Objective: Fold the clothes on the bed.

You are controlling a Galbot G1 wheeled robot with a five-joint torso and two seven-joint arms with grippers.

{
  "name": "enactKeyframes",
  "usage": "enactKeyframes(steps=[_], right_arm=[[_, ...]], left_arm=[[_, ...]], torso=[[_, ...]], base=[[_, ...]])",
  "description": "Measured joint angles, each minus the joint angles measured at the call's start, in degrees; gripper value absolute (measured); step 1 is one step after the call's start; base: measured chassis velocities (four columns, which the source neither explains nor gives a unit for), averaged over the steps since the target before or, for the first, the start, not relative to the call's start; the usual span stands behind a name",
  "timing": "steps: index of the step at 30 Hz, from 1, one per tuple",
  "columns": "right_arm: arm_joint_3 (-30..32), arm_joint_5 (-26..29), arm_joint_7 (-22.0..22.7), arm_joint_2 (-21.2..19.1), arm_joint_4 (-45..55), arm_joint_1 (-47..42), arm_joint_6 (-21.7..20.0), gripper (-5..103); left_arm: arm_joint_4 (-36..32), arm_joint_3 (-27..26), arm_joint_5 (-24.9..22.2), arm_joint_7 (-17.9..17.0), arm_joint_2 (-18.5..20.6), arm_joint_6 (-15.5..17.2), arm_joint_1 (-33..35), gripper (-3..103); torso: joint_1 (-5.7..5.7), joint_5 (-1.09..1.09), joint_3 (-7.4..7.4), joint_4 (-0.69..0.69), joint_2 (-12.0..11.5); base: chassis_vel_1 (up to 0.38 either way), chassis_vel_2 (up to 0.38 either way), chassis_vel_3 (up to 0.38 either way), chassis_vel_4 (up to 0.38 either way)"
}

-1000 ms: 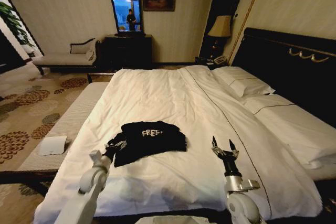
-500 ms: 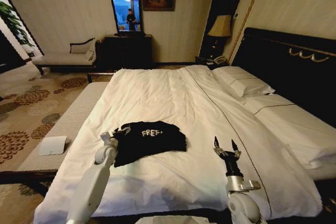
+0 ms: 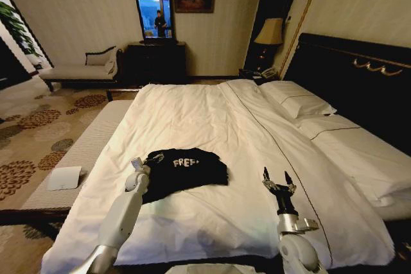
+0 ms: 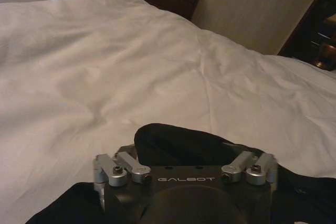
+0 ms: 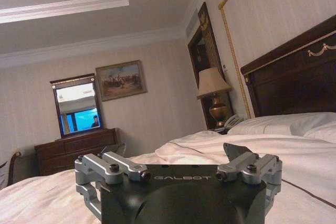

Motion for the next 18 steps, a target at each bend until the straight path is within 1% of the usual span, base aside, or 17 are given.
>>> enactKeyframes(steps=[3, 5, 8, 9, 12, 14, 17, 18], right_arm=[[0.04, -0.54, 0.57, 0.34, -0.25, 0.05, -0.33, 100], [0.05, -0.67, 0.68, 0.47, -0.3, 0.03, -0.38, 100], [0.04, -0.97, 0.95, 0.71, -0.52, 0.01, -0.51, 100], [0.04, -0.97, 0.95, 0.71, -0.52, 0.01, -0.51, 100], [0.14, -1.05, 1.25, 0.63, -0.68, 0.13, -0.63, 100], [0.15, -1.05, 1.3, 0.59, -0.73, 0.2, -0.64, 100], [0.1, -1.07, 1.49, 0.47, -1.1, 0.67, -0.71, 100], [0.1, -1.07, 1.49, 0.47, -1.1, 0.67, -0.71, 100]], left_arm=[[-0.77, 0.1, -0.01, 0.11, 0.69, 0.24, 0.39, 74], [-0.83, 0.1, -0.01, 0.11, 0.82, 0.32, 0.46, 74], [-0.91, -0.23, -0.32, 0.02, 1.22, 0.58, 0.71, 57], [-0.91, -0.23, -0.32, 0.02, 1.22, 0.58, 0.71, 57], [-1.34, -0.6, -0.85, -0.05, 1.79, 0.71, 1.17, 42], [-1.44, -0.69, -0.9, -0.06, 1.92, 0.73, 1.26, 42], [-2.19, -1.06, -1.33, -0.07, 2.65, 0.86, 1.71, 25], [-2.19, -1.06, -1.33, -0.07, 2.65, 0.86, 1.71, 25]], torso=[[0.0, 0.01, 0.0, 0.0, 0.0], [0.0, 0.01, 0.0, 0.01, 0.0], [0.0, 0.0, 0.0, 0.0, 0.0], [0.0, 0.0, 0.0, 0.0, 0.0], [0.0, 0.0, 0.0, 0.0, 0.0], [0.0, 0.0, 0.0, 0.0, 0.0], [0.0, 0.0, 0.0, 0.0, 0.0], [0.0, 0.0, 0.0, 0.0, 0.0]], base=[[0.0, 0.0, 0.0, 0.0], [0.0, 0.0, 0.0, 0.0], [0.0, 0.0, 0.0, 0.0], [0.0, 0.0, 0.0, 0.0], [0.0, 0.0, 0.0, 0.0], [0.0, 0.0, 0.0, 0.0], [0.0, 0.0, 0.0, 0.0], [0.0, 0.0, 0.0, 0.0]])
